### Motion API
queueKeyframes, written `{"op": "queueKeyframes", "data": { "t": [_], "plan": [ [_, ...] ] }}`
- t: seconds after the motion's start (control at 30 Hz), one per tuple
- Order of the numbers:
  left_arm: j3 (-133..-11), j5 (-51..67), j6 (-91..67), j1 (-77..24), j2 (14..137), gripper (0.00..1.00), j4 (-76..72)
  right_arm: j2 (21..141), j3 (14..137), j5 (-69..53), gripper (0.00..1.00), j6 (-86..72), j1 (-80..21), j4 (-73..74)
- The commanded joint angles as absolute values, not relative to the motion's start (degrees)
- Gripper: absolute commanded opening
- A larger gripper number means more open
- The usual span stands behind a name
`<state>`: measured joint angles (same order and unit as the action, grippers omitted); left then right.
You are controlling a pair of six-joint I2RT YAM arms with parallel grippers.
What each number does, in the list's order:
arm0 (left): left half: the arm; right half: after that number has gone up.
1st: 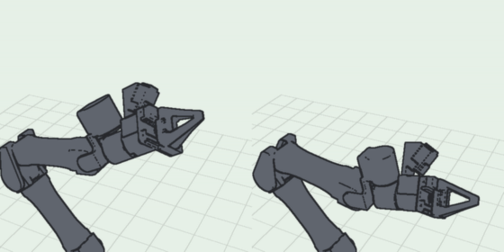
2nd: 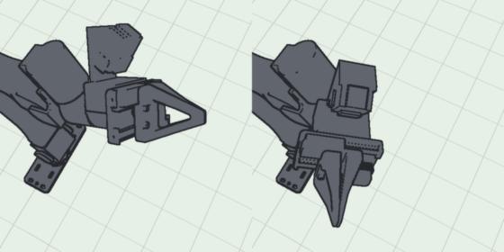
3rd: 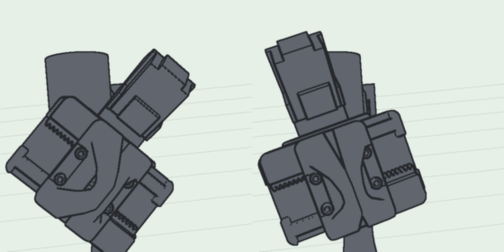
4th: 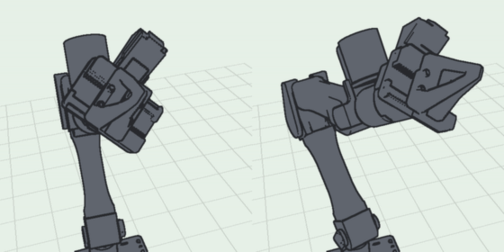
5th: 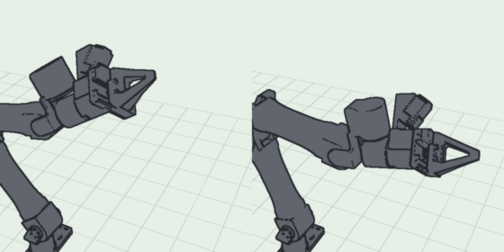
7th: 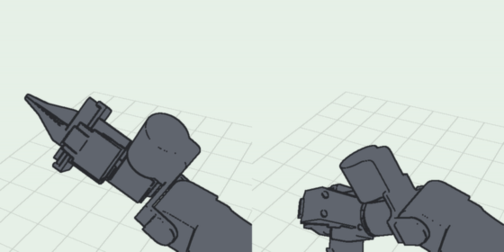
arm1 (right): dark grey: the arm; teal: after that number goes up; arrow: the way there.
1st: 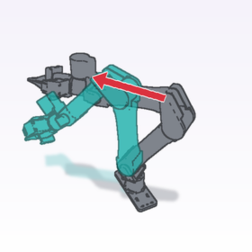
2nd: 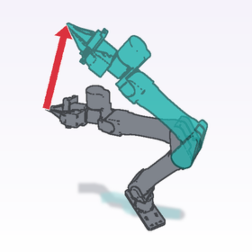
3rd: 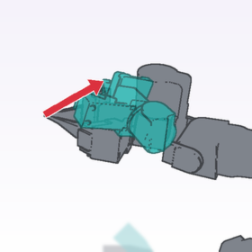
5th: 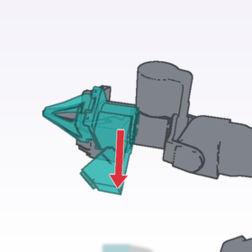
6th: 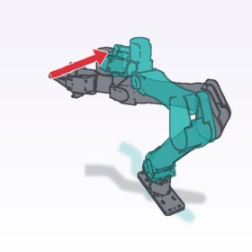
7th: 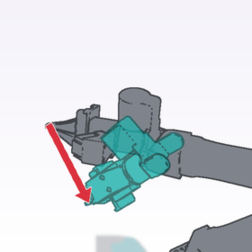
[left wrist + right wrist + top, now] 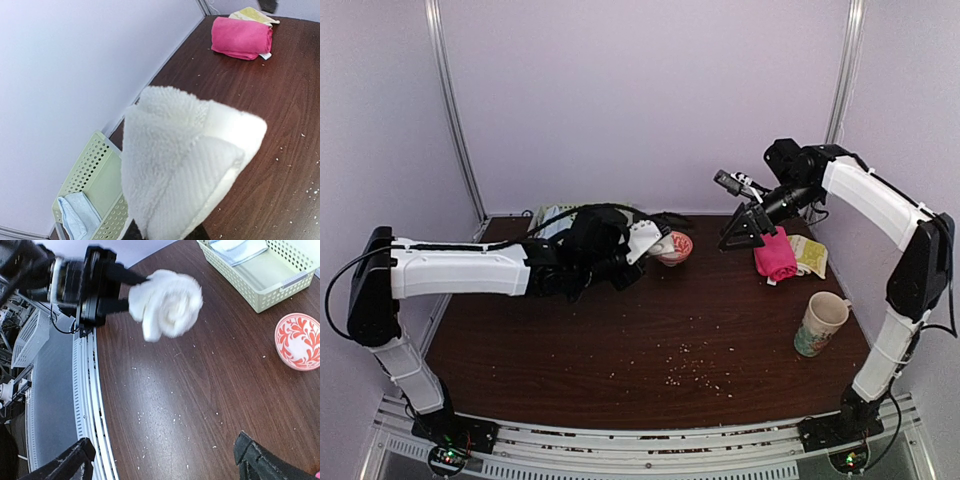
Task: Roll the towels
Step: Pick up the towel from the center of the board, then place the towel in the bin.
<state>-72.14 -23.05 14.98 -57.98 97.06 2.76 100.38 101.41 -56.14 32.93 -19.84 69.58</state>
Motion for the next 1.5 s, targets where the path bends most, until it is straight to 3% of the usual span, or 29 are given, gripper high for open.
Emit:
{"op": "queueKeyframes", "data": {
  "t": [0.0,0.33,0.47,0.93,1.47],
  "plan": [
    [-77.42,-17.05,8.37,-53.42,98.00,0.10,7.01,93.77,94.05,-50.08,1.00,28.05,-19.69,58.83],
    [-95.19,-12.66,-5.51,-40.40,110.38,0.13,22.28,78.82,70.97,-29.04,1.00,22.55,-19.69,30.50],
    [-99.93,-10.71,-9.59,-36.05,113.99,0.12,25.09,76.20,64.74,-26.31,1.00,22.05,-19.69,25.11],
    [-122.90,-10.54,-20.21,-24.75,133.00,0.14,37.93,76.63,60.00,-27.73,1.00,21.89,-19.67,22.76],
    [-131.13,-9.78,-28.87,-20.23,145.35,0.21,39.16,77.76,59.29,-27.68,1.00,22.66,-19.62,23.02]
  ]
}}
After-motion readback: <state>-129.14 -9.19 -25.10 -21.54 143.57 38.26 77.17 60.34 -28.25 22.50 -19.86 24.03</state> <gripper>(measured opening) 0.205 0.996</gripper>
